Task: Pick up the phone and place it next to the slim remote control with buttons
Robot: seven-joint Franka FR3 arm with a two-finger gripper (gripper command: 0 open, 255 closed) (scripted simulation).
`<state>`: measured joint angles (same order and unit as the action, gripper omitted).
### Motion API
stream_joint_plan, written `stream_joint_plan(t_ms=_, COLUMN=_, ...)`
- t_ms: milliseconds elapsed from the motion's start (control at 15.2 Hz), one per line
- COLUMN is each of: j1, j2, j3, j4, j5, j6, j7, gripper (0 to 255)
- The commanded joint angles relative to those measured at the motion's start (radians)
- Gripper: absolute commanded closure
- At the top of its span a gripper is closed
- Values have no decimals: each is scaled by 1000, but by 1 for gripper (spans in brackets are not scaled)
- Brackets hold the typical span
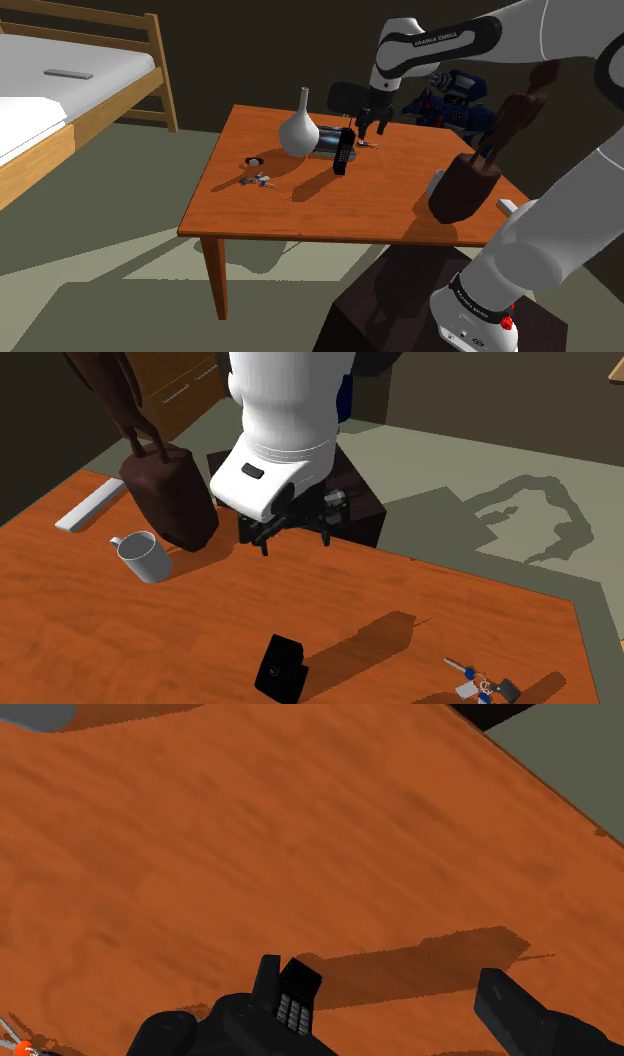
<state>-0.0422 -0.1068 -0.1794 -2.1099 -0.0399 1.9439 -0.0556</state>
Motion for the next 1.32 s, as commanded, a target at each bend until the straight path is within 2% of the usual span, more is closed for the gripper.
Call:
stream_joint_plan(t_ms=0, j1=-8, j2=81, j3=-15, j4=64, j5=27, j6=19, j7=-27, gripper=0)
stream_joint_plan(t_ms=528, j1=-64, j2=404, j3=-37, j4=368, j5=151, j6=28, j7=-117, gripper=0)
stream_joint_plan(t_ms=1056, j1=-67, j2=446, j3=-31, j4=320, j5=166, j6=118, j7=-127, gripper=0)
stream_joint_plan(t_ms=1254, j1=-67, j2=446, j3=-31, j4=320, j5=166, j6=118, j7=-127, gripper=0)
